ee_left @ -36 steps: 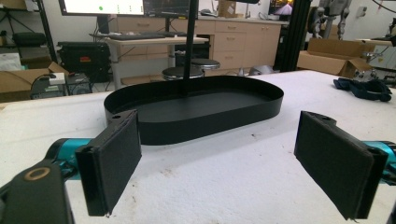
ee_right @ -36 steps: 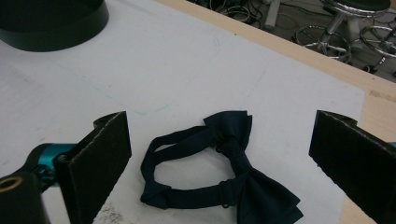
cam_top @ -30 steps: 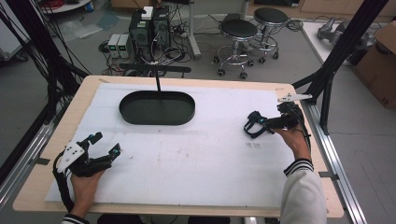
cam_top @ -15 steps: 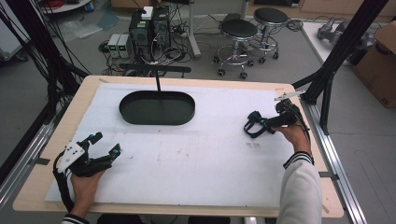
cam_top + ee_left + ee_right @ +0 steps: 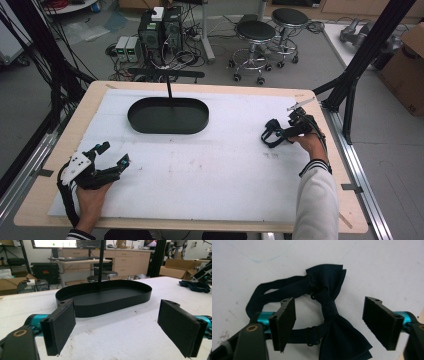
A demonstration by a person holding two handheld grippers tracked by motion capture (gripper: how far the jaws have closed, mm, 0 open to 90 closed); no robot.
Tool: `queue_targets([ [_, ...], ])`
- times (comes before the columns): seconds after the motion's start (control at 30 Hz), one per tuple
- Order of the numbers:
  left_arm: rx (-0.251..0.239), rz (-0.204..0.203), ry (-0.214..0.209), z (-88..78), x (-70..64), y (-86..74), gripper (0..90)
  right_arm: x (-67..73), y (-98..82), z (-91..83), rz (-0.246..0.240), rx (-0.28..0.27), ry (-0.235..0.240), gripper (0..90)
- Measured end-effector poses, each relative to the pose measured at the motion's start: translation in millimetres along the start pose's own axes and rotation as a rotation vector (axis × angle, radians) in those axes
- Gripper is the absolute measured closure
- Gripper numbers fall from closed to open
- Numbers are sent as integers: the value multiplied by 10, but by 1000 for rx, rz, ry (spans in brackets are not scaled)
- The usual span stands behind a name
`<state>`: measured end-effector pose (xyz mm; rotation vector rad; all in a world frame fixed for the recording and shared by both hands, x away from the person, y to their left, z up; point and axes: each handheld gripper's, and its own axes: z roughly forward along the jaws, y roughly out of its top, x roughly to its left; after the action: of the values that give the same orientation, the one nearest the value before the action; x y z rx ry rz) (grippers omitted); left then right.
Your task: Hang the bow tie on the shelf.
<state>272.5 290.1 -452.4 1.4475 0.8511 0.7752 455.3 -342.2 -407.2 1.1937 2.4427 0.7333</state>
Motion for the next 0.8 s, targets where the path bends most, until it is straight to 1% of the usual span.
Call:
queue_targets([
  [0.03, 0, 1, 0, 0, -1, 0, 152, -1, -3, 10, 2, 9, 0, 285],
  [0.07, 0, 1, 0, 0, -1, 0, 152, -3, -5, 31, -5, 23, -2, 323],
  [0.1, 0, 1, 0, 0, -1, 0, 152, -1, -4, 40, -12, 30, -2, 339],
  [0.17, 0, 1, 0, 0, -1, 0, 152, 5, -3, 47, -12, 39, -5, 348],
  [0.27, 0, 1, 1, 0, -1, 0, 152, 8, 3, 69, -17, 51, -8, 383],
  [0.3, 0, 1, 0, 0, -2, 0, 152, 7, 5, 82, -27, 58, -13, 415],
  [0.33, 0, 1, 1, 1, -2, 0, 152, 7, 7, 87, -25, 62, -17, 415],
  [0.57, 1, 1, -1, 1, 0, 0, 152, 3, 9, 116, -39, 78, -14, 512],
  [0.7, 0, 1, 0, 1, -1, 0, 152, 6, 6, 120, -28, 86, -12, 537],
  [0.8, 0, 1, 1, 1, -1, 0, 152, 5, 6, 128, -32, 93, -14, 575],
])
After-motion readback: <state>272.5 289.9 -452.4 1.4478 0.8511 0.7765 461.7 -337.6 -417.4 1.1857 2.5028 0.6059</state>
